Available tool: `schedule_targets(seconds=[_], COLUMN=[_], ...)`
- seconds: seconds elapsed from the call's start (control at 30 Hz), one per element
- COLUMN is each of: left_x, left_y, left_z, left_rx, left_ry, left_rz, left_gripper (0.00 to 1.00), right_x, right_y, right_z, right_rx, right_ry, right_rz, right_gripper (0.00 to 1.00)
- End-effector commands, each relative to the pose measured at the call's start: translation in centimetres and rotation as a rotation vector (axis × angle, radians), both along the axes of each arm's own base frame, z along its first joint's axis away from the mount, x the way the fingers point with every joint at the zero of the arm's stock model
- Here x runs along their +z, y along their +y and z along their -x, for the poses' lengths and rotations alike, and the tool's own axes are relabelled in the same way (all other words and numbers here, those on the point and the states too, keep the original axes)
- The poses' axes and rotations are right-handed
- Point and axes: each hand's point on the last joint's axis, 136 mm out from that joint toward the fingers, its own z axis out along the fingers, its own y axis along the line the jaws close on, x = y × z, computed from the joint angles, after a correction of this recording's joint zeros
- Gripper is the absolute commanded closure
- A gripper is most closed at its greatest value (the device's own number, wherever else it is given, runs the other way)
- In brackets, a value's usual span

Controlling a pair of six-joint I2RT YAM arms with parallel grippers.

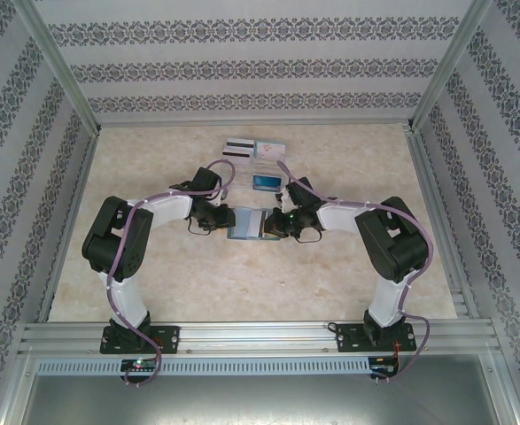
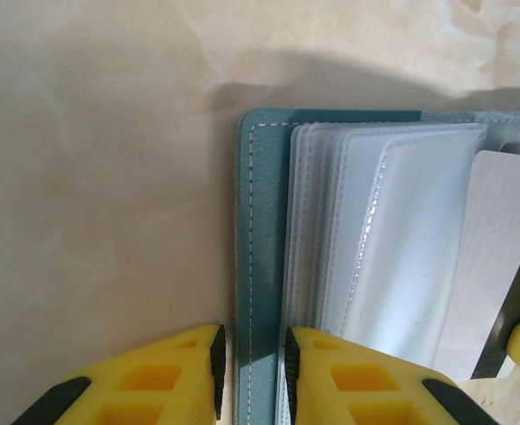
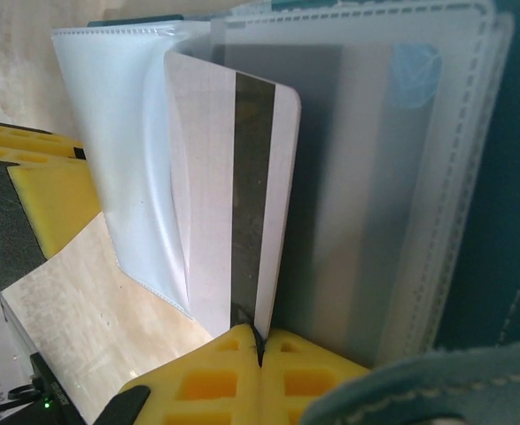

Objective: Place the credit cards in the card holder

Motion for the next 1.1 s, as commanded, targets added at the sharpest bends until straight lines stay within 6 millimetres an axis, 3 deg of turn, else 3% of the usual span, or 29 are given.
schedule_targets(seconds=[0.0, 0.5, 0.73, 1.07], left_x=[-0.7, -0.6, -0.5, -0.7], left_y=[-1.8, -2.0, -2.1, -2.0], left_z=[0.8, 0.6, 0.4, 0.6], left_rx=[-0.045, -0.049, -0.050, -0.048], left_ry=[0.025, 0.023, 0.022, 0.023], left_rz=[0.020, 0.019, 0.019, 0.019], left_gripper=[0.73, 0.73, 0.73, 0.73], right_x=[-0.2, 0.5, 0.7, 1.4], right_y=[0.3, 2.9, 1.1, 0.0], right_z=[0.9, 1.5, 1.9, 0.8], right_rx=[0.002, 0.122, 0.063, 0.057], right_ry=[0.011, 0.073, 0.058, 0.059], right_rz=[0.029, -0.087, -0.018, -0.096], right_gripper=[1.00, 1.00, 1.00, 1.00])
